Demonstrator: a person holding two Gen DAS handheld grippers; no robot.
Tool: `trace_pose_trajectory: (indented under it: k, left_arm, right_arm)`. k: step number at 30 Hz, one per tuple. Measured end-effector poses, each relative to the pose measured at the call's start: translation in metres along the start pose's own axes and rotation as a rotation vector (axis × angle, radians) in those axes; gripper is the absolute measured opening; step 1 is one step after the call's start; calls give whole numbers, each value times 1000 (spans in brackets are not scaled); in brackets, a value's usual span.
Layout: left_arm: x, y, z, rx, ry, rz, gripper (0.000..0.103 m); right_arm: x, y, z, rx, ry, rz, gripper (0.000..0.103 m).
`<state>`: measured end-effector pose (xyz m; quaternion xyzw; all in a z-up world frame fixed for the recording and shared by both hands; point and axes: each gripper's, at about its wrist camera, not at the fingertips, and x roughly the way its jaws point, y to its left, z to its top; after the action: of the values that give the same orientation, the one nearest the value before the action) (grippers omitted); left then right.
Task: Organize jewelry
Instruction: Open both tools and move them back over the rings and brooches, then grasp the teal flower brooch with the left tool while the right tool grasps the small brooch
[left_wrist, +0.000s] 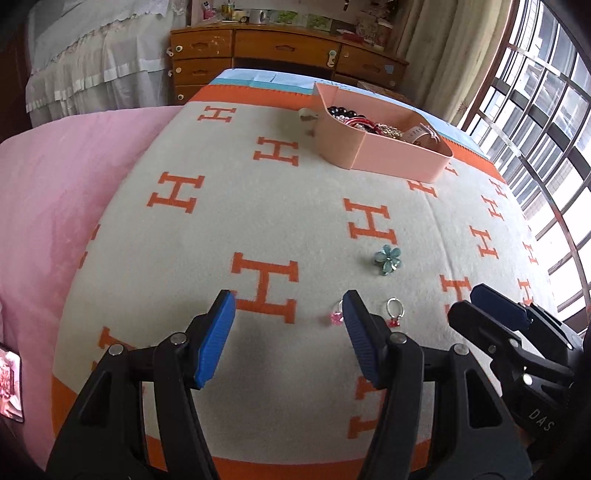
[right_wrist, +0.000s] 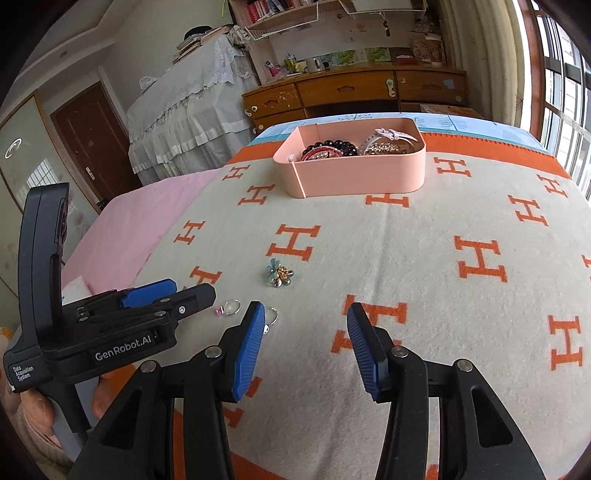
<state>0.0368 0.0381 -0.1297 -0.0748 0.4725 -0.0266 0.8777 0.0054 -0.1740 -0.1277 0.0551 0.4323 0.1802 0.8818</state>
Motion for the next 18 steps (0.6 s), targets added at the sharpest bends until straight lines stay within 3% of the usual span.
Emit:
trace_pose_trajectory:
  k: [5,18]
  left_arm:
    - [3,11,-3,-22,4,12,58]
    - [11,4,-6,49,43,31,58]
  right_arm:
    - [7,10,-5,-51,17,1,47]
    - [23,30,-17,-174,46,33,47]
